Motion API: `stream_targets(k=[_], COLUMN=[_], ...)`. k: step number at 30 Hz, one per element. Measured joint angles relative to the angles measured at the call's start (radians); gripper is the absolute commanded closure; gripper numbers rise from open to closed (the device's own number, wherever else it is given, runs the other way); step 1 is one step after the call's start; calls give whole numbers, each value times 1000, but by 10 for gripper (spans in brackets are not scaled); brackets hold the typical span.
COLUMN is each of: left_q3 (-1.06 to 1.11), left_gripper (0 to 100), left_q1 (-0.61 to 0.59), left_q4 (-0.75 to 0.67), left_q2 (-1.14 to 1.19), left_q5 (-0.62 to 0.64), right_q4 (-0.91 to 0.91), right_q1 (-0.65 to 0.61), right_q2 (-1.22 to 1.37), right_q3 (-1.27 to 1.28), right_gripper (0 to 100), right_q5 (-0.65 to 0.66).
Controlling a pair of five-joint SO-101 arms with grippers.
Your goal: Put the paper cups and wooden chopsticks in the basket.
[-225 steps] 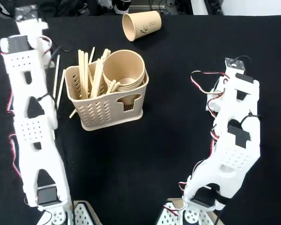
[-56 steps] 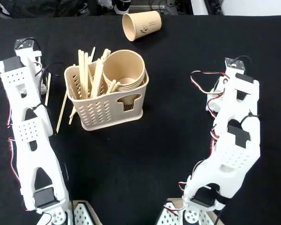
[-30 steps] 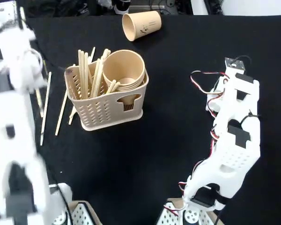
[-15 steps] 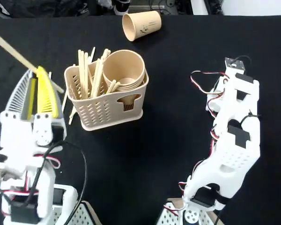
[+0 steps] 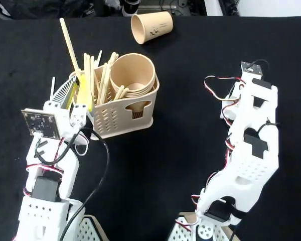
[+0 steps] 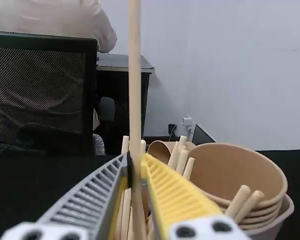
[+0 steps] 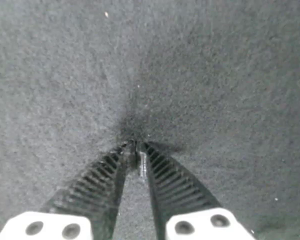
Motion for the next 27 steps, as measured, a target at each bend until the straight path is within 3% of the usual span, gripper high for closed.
stream_targets(k=[5,10,15,27], left_q3=[-130,-413,-692,-1085], left_gripper=[780,780,783,791], left_q1=[-28,-210,-371,-514], left_q4=[239,525,738,815], left_q2=[18,106,370,1343], left_q5=[60,87,89,-21], right_q4=[0,0,0,0], right_q1=[0,0,0,0], right_q2=[0,0,0,0], right_q3=[0,0,0,0], right_gripper=[986,986,986,986], right_q5=[0,0,0,0])
